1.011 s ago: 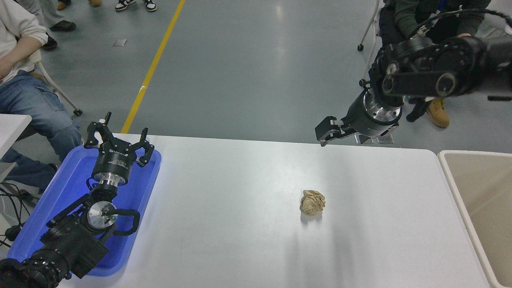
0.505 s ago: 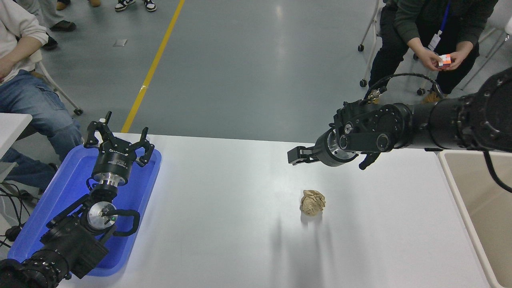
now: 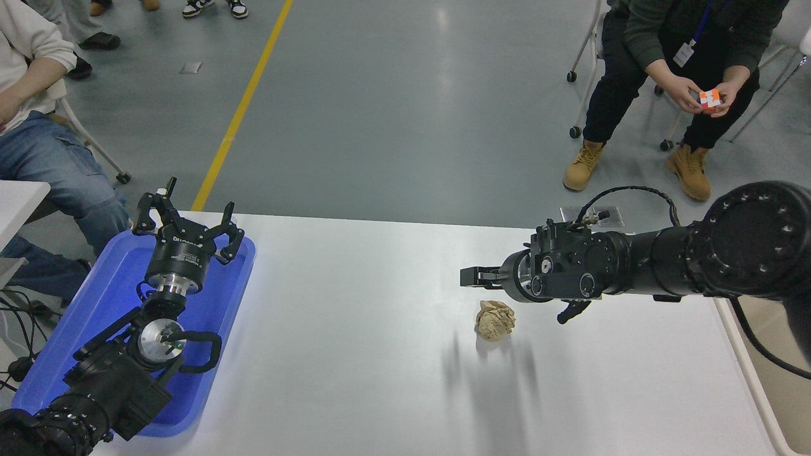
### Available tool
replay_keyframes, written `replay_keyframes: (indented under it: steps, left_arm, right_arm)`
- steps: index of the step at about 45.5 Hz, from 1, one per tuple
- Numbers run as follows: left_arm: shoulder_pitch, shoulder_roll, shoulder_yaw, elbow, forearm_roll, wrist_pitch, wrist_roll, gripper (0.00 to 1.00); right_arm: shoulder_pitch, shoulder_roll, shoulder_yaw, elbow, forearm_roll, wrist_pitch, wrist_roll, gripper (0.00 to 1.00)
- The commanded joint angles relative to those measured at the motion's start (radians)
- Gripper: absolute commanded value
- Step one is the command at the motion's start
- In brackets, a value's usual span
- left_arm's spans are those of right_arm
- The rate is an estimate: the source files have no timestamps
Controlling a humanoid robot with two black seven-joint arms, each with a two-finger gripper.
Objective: Pick up paper ball place in dustbin
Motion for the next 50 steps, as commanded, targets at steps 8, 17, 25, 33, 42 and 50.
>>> replay_keyframes:
  steps: [8, 17, 25, 33, 42, 50]
  left_arm:
    - [0.000, 0.000, 0.000, 0.000, 0.000, 0.000, 0.000, 1.00]
    - [0.000, 0.000, 0.000, 0.000, 0.000, 0.000, 0.000, 1.00]
    - [0.000, 0.000, 0.000, 0.000, 0.000, 0.000, 0.002, 1.00]
    - [0.000, 0.000, 0.000, 0.000, 0.000, 0.000, 0.000, 1.00]
    - [0.000, 0.000, 0.000, 0.000, 0.000, 0.000, 0.000, 1.00]
    - [0.000, 0.000, 0.000, 0.000, 0.000, 0.000, 0.000, 1.00]
  right_arm:
    - [-0.109, 0.001, 0.004, -0.051, 0.002, -0.044, 0.000, 1.00]
    - [-0.132, 0.001, 0.032, -0.053, 0.002, -0.044, 0.000, 1.00]
    - [-0.149, 0.001, 0.033, -0.057, 0.002, -0.044, 0.000, 1.00]
    - [-0.160, 0.001, 0.033, -0.057, 0.002, -0.046, 0.000, 0.99]
    - [-0.171, 0.001, 0.033, -0.059, 0.002, -0.065, 0.000, 0.98]
    - [-0.183, 0.001, 0.043, -0.059, 0.002, -0.095, 0.000, 0.88]
